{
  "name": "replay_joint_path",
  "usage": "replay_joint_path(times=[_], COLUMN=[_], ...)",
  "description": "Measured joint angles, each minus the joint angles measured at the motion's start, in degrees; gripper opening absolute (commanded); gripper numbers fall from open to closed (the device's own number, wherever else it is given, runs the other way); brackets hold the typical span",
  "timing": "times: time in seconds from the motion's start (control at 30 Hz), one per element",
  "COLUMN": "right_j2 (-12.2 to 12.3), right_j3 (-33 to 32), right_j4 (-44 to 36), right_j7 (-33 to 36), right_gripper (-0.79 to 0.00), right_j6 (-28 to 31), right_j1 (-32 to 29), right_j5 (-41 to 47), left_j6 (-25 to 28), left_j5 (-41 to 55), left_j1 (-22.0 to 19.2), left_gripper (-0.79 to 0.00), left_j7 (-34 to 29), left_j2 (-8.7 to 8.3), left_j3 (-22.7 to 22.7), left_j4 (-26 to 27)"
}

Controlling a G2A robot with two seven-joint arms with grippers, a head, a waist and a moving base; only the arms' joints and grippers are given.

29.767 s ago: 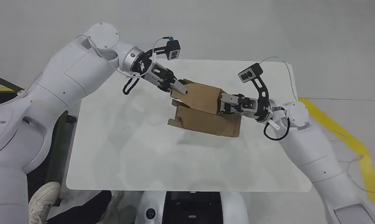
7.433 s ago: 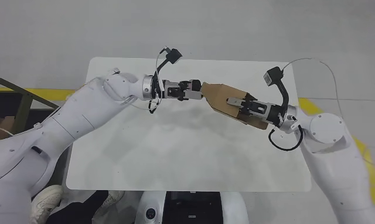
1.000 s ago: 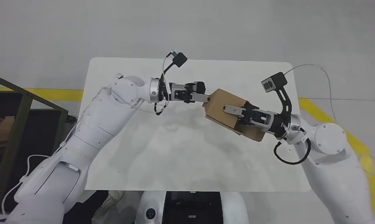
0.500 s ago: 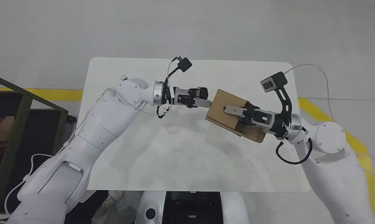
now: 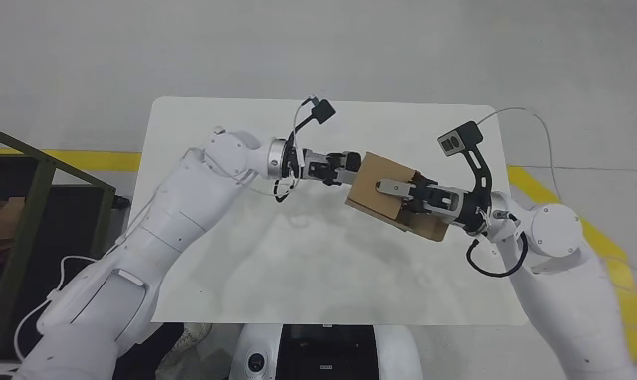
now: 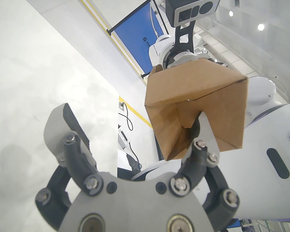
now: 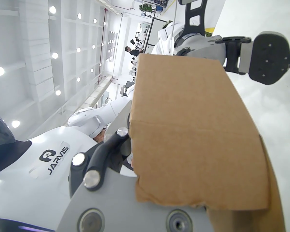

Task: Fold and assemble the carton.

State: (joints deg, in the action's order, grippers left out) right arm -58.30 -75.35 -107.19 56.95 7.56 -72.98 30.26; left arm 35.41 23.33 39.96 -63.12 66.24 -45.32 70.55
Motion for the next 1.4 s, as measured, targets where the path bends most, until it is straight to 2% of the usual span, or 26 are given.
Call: replay_joint_path(times=[0.47, 0.8, 0.93, 1.03, 1.2, 1.27, 1.4], right_j2=[0.0, 0.3, 0.0, -0.5, -1.8, -2.2, -2.9], right_j3=[-0.1, -1.6, 0.9, 3.9, 9.3, 10.9, 13.3], right_j4=[0.3, 2.2, 6.5, 10.7, 17.5, 19.5, 23.0], right_j7=[0.4, 1.5, 2.9, 3.5, 3.8, 3.8, 3.4], right_gripper=[-0.785, -0.785, -0.785, -0.785, -0.785, -0.785, -0.785], right_j6=[-0.1, -3.2, -5.5, -6.3, -5.6, -5.3, -4.6], right_j1=[0.3, 0.1, 3.0, 6.0, 10.8, 12.2, 14.8], right_j5=[0.2, -0.2, 0.1, 0.4, 0.4, 0.1, -1.1], left_j6=[0.3, 2.6, 6.8, 13.0, 20.9, 22.6, 22.6], left_j5=[-1.3, -5.5, -7.8, -11.0, -21.0, -24.3, -31.0], left_j1=[-0.2, 2.0, 3.6, 4.7, 6.3, 6.6, 7.7], left_gripper=[0.000, 0.000, 0.000, 0.000, 0.000, 0.000, 0.000], left_j7=[0.0, 4.2, 7.0, 8.5, 15.1, 16.9, 19.1], left_j2=[0.47, -1.14, -1.87, -2.40, -3.43, -3.86, -4.56], left_j3=[-0.7, -6.8, -9.7, -11.7, -13.2, -13.6, -15.5], left_j4=[-0.2, -0.4, 1.1, 2.1, 4.1, 4.5, 7.3])
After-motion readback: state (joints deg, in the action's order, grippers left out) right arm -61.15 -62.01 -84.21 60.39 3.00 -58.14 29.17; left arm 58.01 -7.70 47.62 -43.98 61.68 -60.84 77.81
